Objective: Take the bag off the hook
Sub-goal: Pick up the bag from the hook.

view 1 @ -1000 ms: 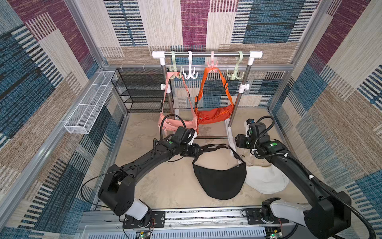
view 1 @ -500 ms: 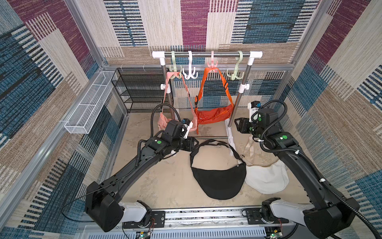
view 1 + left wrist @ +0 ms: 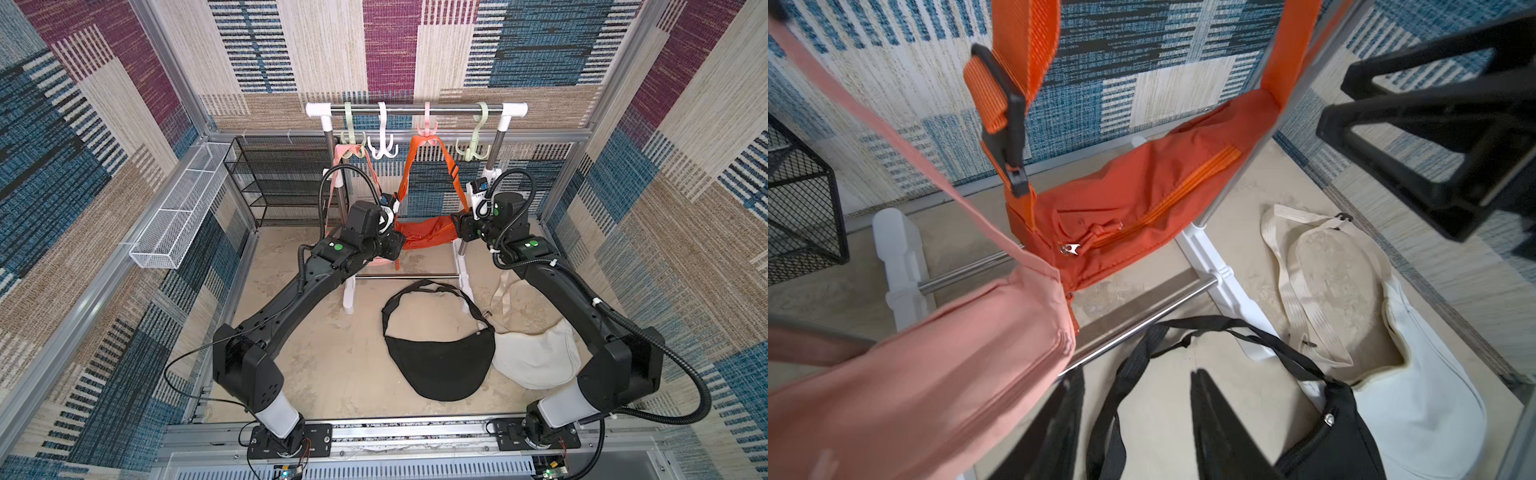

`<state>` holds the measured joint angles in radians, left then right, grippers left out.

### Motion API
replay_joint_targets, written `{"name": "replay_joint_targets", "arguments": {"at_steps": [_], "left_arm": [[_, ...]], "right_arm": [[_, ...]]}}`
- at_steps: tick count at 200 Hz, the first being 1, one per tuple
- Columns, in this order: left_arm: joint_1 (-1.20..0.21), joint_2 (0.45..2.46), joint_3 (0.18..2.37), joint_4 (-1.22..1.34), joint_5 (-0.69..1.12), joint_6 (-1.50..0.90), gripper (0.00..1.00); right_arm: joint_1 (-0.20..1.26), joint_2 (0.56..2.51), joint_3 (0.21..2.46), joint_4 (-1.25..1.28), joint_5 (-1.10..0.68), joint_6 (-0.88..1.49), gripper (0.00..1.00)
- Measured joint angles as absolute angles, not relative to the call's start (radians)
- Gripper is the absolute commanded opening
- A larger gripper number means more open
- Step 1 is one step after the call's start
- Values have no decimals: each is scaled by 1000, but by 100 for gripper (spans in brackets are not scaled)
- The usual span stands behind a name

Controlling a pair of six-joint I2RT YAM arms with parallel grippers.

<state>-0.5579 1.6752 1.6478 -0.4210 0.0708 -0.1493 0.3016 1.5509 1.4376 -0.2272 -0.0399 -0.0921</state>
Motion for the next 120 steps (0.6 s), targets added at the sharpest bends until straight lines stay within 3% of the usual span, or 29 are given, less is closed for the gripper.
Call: {"name": "replay_joint_targets", "arguments": {"at_steps": [63,120], "left_arm": [[-550,1794,1732,-363,30,-105,46],[-539,1835,1738,-268,-9,-98,40]], "right_arm": [[302,1586,1451,-101,4,-174,61],[301,1590,1413,-23,10,-211,59]]}}
